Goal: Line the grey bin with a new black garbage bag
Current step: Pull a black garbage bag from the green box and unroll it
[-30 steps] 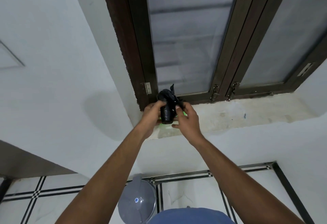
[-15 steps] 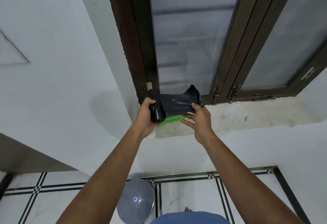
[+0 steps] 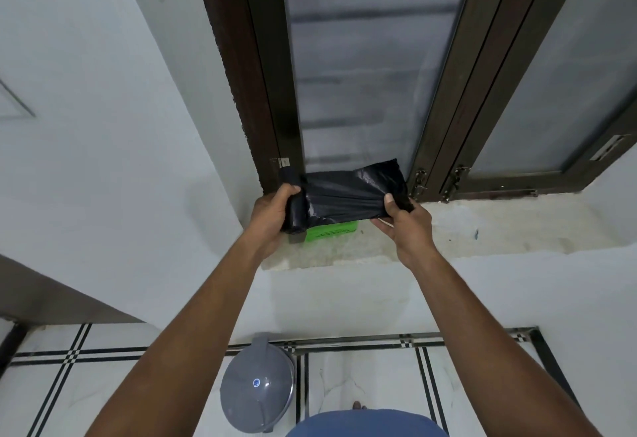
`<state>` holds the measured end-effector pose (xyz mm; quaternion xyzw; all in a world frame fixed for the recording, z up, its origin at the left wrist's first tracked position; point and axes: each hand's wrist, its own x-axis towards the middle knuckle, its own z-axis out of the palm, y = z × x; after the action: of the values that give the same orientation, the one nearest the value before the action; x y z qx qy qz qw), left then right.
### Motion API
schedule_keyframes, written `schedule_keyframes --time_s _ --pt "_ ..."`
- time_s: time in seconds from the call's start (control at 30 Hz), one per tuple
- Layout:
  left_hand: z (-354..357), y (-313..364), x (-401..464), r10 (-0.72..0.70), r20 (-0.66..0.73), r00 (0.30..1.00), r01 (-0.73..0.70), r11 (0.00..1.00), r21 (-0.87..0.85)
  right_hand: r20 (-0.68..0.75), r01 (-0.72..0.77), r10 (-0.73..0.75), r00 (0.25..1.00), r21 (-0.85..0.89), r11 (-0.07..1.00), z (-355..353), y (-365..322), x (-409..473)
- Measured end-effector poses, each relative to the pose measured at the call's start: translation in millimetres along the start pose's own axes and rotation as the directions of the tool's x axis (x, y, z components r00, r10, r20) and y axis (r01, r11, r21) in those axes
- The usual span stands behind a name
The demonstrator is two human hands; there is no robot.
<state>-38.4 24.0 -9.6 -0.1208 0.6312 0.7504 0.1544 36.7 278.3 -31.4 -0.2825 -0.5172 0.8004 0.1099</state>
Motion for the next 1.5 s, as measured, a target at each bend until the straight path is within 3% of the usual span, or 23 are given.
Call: schedule_keyframes --time_s 0.1,0.2,0.3,0.43,0.6,0.67,0.73,0.83,0.93,1.03,1.17,1.27,1.37,1.5 --pt "0 2 -2 -0.055 0.0 0.999 0.055 0.997 -0.049 -0.011 -0.017 0.018 1.0 0.104 0.994 6 -4 1" --pt "6 1 -4 -0.112 0.114 0.987 0.132 0.973 -0.191 0.05 -0.11 0.102 0.994 0.223 0.969 18 1 -3" --pt "7 1 -5 -0.049 0.145 0.988 0.067 0.99 -0.126 0.144 -0.203 0.183 0.973 0.143 0.969 23 7 -7" --pt "-5 -4 2 0.029 0.026 0.999 -0.027 0.996 -0.083 0.023 -0.153 0.151 0.988 0.127 0.98 15 5 4" --pt "-7 -3 5 -0.027 -0.02 0.999 0.025 0.996 -0.082 -0.102 -0.063 0.085 0.991 0.202 0.977 8 0 7" --pt "-4 -2 2 -0.046 0.055 0.997 0.053 0.991 -0.12 -0.032 -0.171 0.184 0.982 0.233 0.957 12 4 -3" --pt "0 1 -2 -0.051 0.12 0.992 0.073 0.98 -0.187 0.148 -0.33 0.305 0.941 0.194 0.924 18 12 -14" --pt "6 4 -9 -0.041 0.192 0.981 0.07 0.987 -0.147 0.274 -0.373 0.341 0.899 0.071 0.925 29 24 -24" --pt "4 0 -6 0.017 0.1 0.995 -0.014 0.999 -0.034 0.172 -0.302 0.281 0.944 0.107 0.947 27 27 -15" --pt "-7 1 -1 -0.031 0.005 1.0 0.031 0.998 -0.052 0.026 -0.173 0.171 0.985 0.115 0.978 17 22 -4" --pt "-5 4 -6 -0.097 0.073 0.993 0.102 0.992 -0.068 -0.087 -0.097 0.11 0.99 0.142 0.985 14 15 -5" --pt "3 6 -16 -0.106 0.158 0.982 0.135 0.974 -0.181 0.077 -0.259 0.248 0.966 0.196 0.946 22 19 -17" --pt "8 8 -18 -0.096 0.213 0.972 0.147 0.96 -0.238 0.28 -0.386 0.344 0.896 0.11 0.916 32 26 -33" --pt "3 7 -17 -0.1 0.212 0.972 0.142 0.971 -0.194 0.238 -0.353 0.319 0.917 0.12 0.928 37 30 -34"
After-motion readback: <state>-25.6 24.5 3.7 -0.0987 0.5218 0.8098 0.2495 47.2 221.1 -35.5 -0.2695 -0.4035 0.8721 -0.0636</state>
